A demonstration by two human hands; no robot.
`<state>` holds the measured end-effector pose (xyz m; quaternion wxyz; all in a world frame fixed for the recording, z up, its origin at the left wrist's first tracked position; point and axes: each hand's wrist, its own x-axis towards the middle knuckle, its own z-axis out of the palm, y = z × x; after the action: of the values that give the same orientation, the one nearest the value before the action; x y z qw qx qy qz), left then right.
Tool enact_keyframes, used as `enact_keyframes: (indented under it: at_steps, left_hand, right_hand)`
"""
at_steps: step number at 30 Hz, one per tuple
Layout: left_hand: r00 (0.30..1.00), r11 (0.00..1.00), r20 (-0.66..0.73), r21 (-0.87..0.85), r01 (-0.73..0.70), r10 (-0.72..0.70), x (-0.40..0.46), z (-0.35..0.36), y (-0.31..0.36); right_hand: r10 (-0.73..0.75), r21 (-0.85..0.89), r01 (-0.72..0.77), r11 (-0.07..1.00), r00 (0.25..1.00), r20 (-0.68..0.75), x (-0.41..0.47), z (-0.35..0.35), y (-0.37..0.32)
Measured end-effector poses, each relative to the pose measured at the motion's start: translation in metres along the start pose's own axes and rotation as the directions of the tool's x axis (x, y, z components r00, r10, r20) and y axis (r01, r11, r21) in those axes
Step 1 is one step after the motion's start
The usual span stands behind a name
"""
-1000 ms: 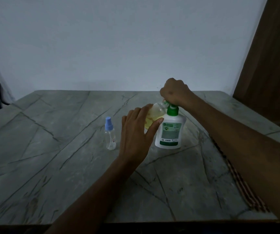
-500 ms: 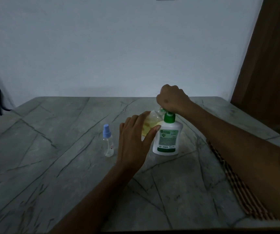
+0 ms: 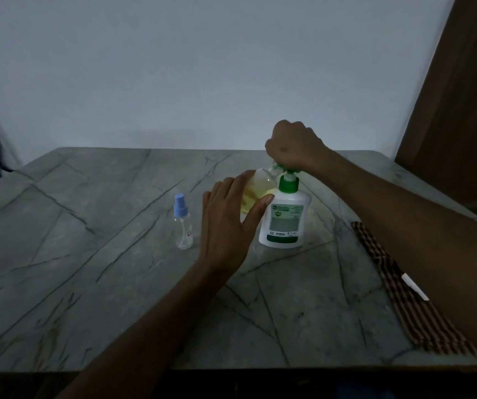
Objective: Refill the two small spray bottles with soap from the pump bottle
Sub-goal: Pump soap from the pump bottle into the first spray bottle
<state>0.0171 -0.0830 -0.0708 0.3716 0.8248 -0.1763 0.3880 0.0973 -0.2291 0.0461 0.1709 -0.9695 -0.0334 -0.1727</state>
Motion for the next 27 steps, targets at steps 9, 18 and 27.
enact_keyframes:
  at_steps: [9, 18, 27]
  left_hand:
    - [1.000, 1.000, 0.023, 0.020, 0.020, -0.021, -0.002, 0.001, 0.001]
    - [1.000, 1.000, 0.015, 0.023, 0.014, -0.014, 0.000, 0.004, -0.002]
    - [1.000, 0.999, 0.011, 0.029, 0.016, -0.017, 0.002, 0.003, 0.001]
  right_hand:
    - [0.056, 0.041, -0.056, 0.998, 0.998, 0.020, -0.001, 0.008, 0.004]
    - [0.098, 0.153, -0.110, 0.982, 0.992, 0.083, 0.002, 0.012, 0.010]
    - [0.078, 0.108, -0.085, 0.991, 0.994, 0.072, 0.007, 0.009, 0.007]
